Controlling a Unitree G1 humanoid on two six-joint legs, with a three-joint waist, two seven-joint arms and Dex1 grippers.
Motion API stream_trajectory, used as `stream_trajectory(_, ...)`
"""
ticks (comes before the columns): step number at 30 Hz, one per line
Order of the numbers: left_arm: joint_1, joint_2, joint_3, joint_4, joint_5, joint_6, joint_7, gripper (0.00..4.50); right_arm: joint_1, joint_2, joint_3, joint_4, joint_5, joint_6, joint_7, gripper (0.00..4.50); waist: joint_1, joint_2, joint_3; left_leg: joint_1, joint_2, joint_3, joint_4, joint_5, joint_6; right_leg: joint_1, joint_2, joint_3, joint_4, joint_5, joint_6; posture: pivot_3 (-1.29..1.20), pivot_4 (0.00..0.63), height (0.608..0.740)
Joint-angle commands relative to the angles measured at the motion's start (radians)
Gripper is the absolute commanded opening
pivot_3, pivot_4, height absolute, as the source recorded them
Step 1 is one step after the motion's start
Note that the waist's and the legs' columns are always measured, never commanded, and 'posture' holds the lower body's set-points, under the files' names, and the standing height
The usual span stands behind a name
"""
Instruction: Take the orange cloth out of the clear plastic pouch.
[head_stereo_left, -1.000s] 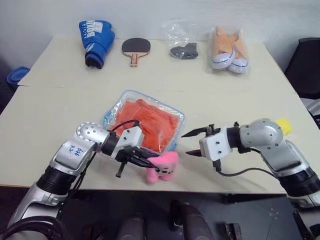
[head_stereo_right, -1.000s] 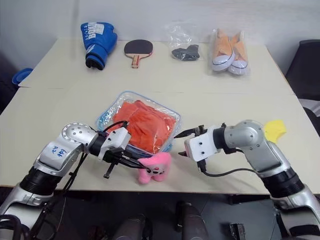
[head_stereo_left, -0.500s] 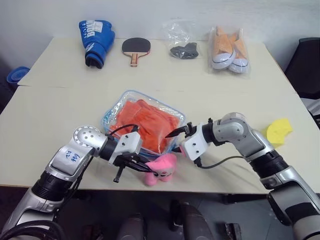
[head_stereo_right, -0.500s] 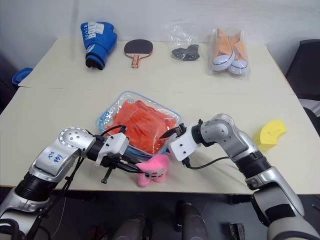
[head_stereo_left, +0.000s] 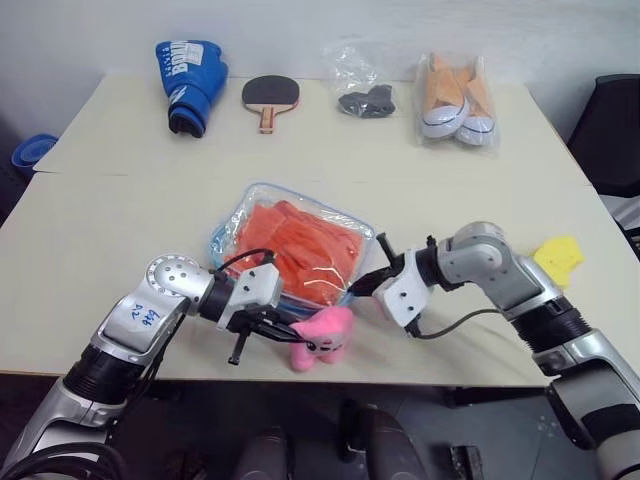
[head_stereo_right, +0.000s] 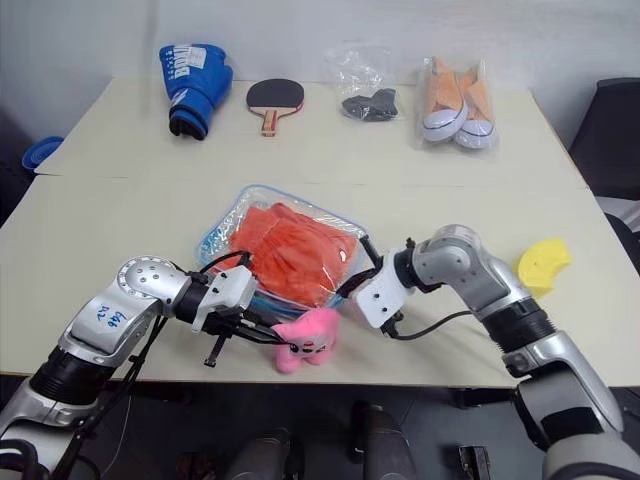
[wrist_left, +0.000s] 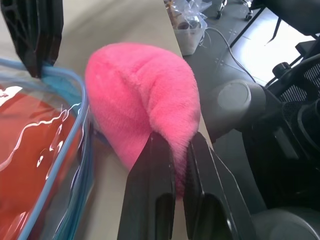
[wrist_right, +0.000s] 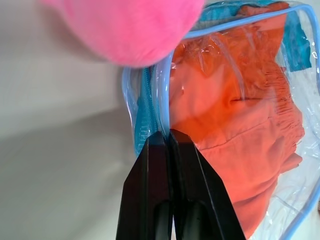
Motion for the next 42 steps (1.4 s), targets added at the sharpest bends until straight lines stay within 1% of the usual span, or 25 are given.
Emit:
stream_trajectory(1, -0.008, 0.043, 0.069, 0.029, -0.01, 0.008, 0.001, 0.0, 0.001, -0.072, -0.045, 0.051, -0.02, -0.116, -0.043, 0.01, -0.002, 0.0, 0.0, 0.0, 0.0, 0.0, 0.0, 0.0, 0.0, 0.0, 0.0, 0.0, 0.0, 0.0, 0.0, 0.0, 0.15, 0.74)
stream_trajectory(12, -0.037, 0.17, 0.236, 0.134, -0.071, 0.08, 0.001, 0.0, -0.002, -0.253, -0.062, 0.198, -0.025, -0.417, -0.147, 0.01, -0.005, 0.002, 0.001, 0.0, 0.0, 0.0, 0.0, 0.0, 0.0, 0.0, 0.0, 0.0, 0.0, 0.0, 0.0, 0.0, 0.15, 0.74)
stream_trajectory(15, -0.063, 0.193, 0.265, 0.198, -0.063, 0.078, 0.005, 0.0, 0.006, -0.297, -0.06, 0.219, -0.025, -0.499, -0.175, 0.01, -0.005, 0.003, 0.002, 0.0, 0.0, 0.001, 0.0, 0.0, 0.0, 0.0, 0.0, 0.0, 0.0, 0.0, 0.0, 0.0, 0.15, 0.74)
stream_trajectory(19, -0.134, 0.228, 0.302, 0.347, -0.053, 0.07, 0.006, 0.0, 0.031, -0.364, -0.041, 0.241, -0.016, -0.588, -0.193, 0.01, -0.004, 0.004, 0.002, 0.0, 0.0, 0.001, 0.0, 0.0, 0.0, 0.0, 0.0, 0.0, -0.001, 0.0, 0.0, 0.0, 0.15, 0.74)
stream_trajectory(22, -0.194, 0.246, 0.315, 0.447, -0.042, 0.062, 0.011, 0.0, 0.048, -0.39, -0.037, 0.242, -0.007, -0.606, -0.207, 0.01, -0.005, 0.004, 0.002, 0.0, 0.0, 0.002, 0.0, 0.0, -0.001, -0.001, 0.0, 0.0, -0.001, 0.0, 0.0, 0.0, 0.15, 0.74)
stream_trajectory(25, -0.234, 0.259, 0.319, 0.558, -0.003, 0.005, 0.019, 0.0, 0.062, -0.403, -0.046, 0.235, -0.005, -0.607, -0.223, 0.01, -0.006, 0.004, 0.002, 0.0, 0.001, 0.002, 0.0, 0.0, -0.001, -0.001, 0.0, 0.0, 0.0, 0.0, 0.0, 0.0, 0.15, 0.74)
stream_trajectory(28, -0.207, 0.247, 0.307, 0.552, 0.004, -0.013, 0.002, 0.0, 0.065, -0.401, -0.049, 0.225, -0.008, -0.598, -0.239, 0.01, -0.008, 0.004, 0.002, 0.001, 0.001, 0.003, -0.001, 0.0, -0.001, -0.001, 0.0, 0.0, 0.0, 0.0, -0.001, 0.0, 0.15, 0.74)
stream_trajectory(32, -0.168, 0.252, 0.279, 0.563, 0.075, -0.137, 0.001, 0.0, 0.064, -0.401, -0.048, 0.221, -0.023, -0.6, -0.254, 0.01, -0.007, 0.004, 0.002, 0.001, 0.001, 0.004, -0.001, -0.001, -0.001, -0.001, 0.0, 0.0, 0.0, 0.0, -0.001, 0.0, 0.15, 0.74)
stream_trajectory(35, -0.249, 0.259, 0.309, 0.67, 0.064, -0.098, 0.016, 0.0, 0.07, -0.43, -0.057, 0.242, -0.038, -0.628, -0.267, 0.01, -0.003, 0.004, 0.002, 0.0, 0.001, 0.004, 0.0, -0.001, -0.001, -0.001, 0.0, 0.0, 0.0, 0.0, -0.001, 0.0, 0.15, 0.74)
stream_trajectory(37, -0.268, 0.269, 0.303, 0.706, 0.078, -0.117, 0.007, 0.0, 0.075, -0.442, -0.059, 0.251, -0.044, -0.636, -0.277, 0.01, -0.003, 0.004, 0.002, 0.0, 0.001, 0.004, 0.0, -0.001, -0.001, -0.001, -0.001, -0.001, 0.0, 0.0, -0.001, 0.0, 0.15, 0.74)
stream_trajectory(39, -0.272, 0.265, 0.294, 0.709, 0.083, -0.124, 0.001, 0.0, 0.079, -0.446, -0.059, 0.249, -0.046, -0.635, -0.288, 0.01, -0.005, 0.004, 0.002, 0.0, 0.001, 0.005, 0.0, -0.001, 0.0, -0.001, -0.001, 0.0, 0.0, 0.0, 0.0, 0.0, 0.15, 0.74)
stream_trajectory(42, -0.251, 0.236, 0.292, 0.666, 0.063, -0.097, 0.003, 0.0, 0.092, -0.435, -0.059, 0.218, -0.037, -0.605, -0.305, 0.01, -0.005, 0.004, 0.002, 0.0, 0.001, 0.005, 0.0, -0.001, 0.0, -0.001, -0.001, 0.0, 0.0, 0.0, 0.0, 0.0, 0.15, 0.74)
